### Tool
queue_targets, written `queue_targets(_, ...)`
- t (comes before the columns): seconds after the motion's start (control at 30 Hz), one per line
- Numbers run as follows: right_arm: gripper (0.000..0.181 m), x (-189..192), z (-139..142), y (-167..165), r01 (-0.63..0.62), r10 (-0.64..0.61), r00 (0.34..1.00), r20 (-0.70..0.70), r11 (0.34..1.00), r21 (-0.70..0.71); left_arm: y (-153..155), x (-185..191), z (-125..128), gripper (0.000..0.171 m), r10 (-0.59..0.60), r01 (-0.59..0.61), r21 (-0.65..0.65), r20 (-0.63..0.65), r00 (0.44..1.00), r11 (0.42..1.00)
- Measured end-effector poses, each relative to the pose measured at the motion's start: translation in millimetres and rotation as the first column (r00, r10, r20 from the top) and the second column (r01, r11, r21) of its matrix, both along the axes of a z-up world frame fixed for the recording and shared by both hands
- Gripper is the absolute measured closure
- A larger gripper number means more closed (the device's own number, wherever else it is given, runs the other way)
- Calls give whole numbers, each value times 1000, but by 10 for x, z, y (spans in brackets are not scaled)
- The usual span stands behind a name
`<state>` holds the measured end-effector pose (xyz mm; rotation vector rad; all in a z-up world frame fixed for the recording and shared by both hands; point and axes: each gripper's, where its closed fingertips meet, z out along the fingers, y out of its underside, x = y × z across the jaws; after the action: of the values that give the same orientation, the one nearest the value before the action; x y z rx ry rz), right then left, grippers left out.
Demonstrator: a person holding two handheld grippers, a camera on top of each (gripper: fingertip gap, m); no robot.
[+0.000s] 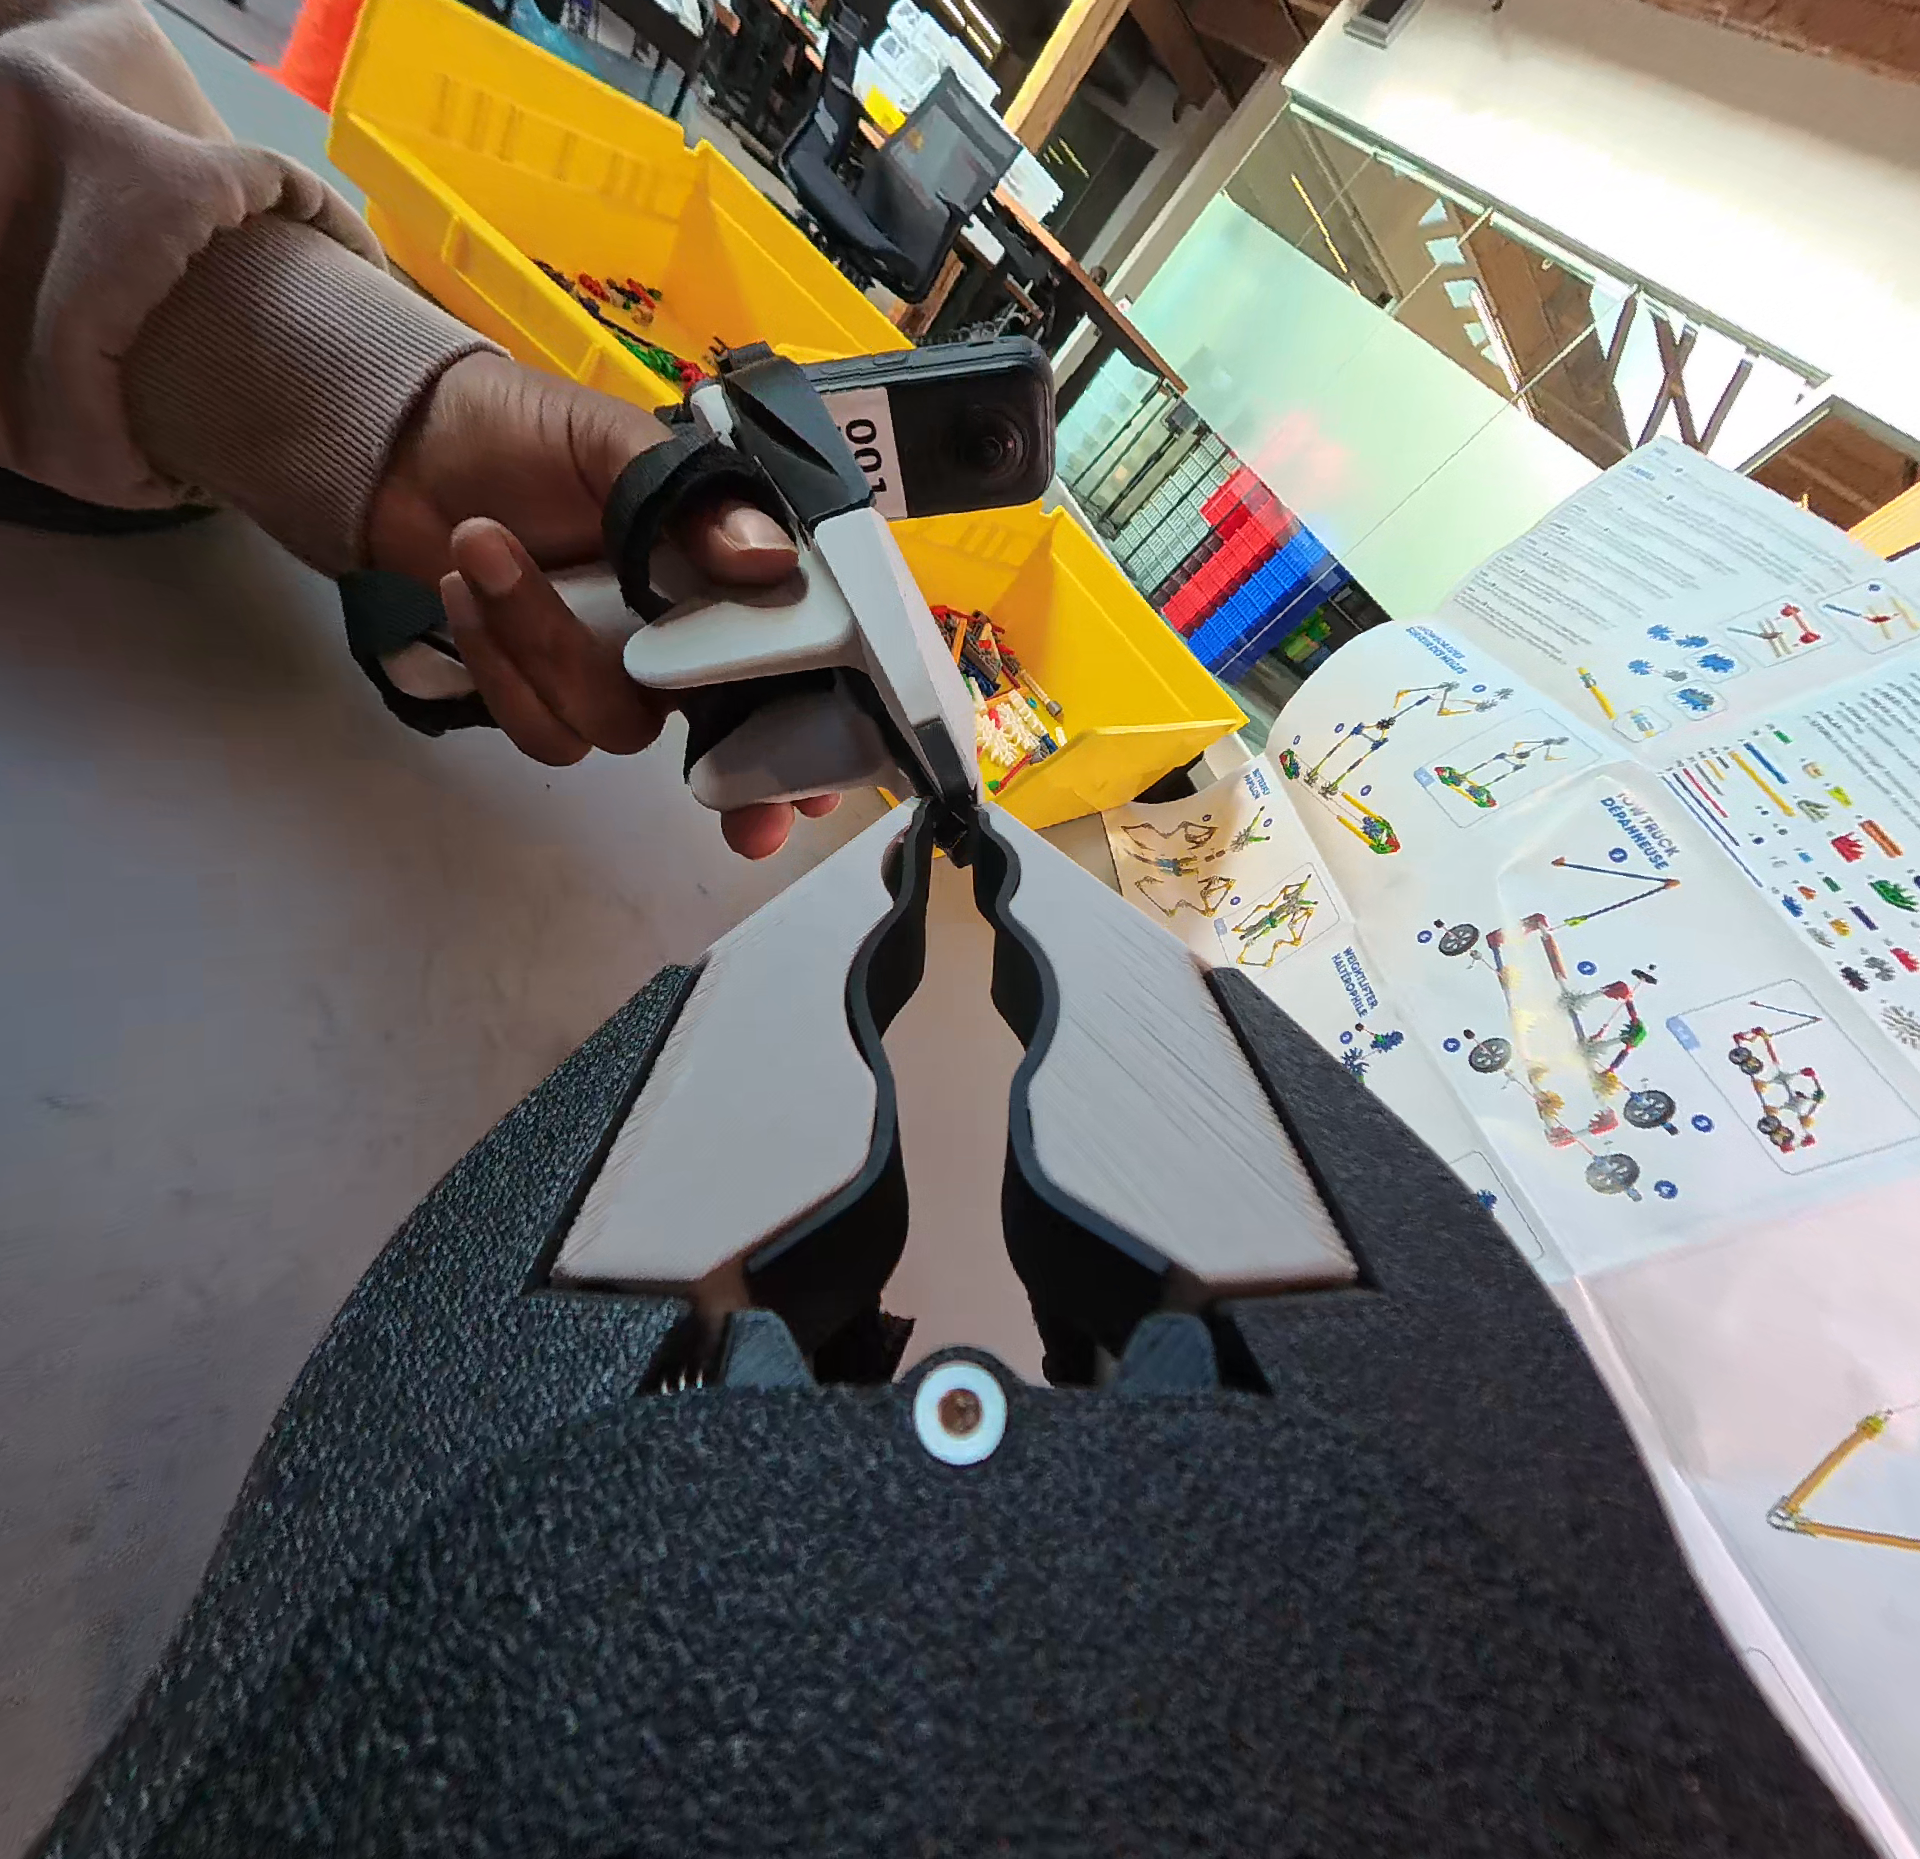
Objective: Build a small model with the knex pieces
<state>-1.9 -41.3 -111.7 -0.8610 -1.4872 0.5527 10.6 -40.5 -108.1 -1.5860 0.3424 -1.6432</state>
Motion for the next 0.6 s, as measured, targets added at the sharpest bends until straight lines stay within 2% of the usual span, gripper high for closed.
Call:
queue_targets(0.17,176,14,-34,-28,6,-8,1000,23,996,84,-25,19,-7,162,-38,38,-29,17,999,999)
queue_targets(0.33,176,25,13,-60,-2,2,1000,3,996,91,-53,15,28,163,-59,60,-34,37,998,998)
queue_targets(0.6,176,37,-21,-52,-1,-1,1000,16,995,98,-55,14,-25,162,-49,49,-7,-30,998,999)
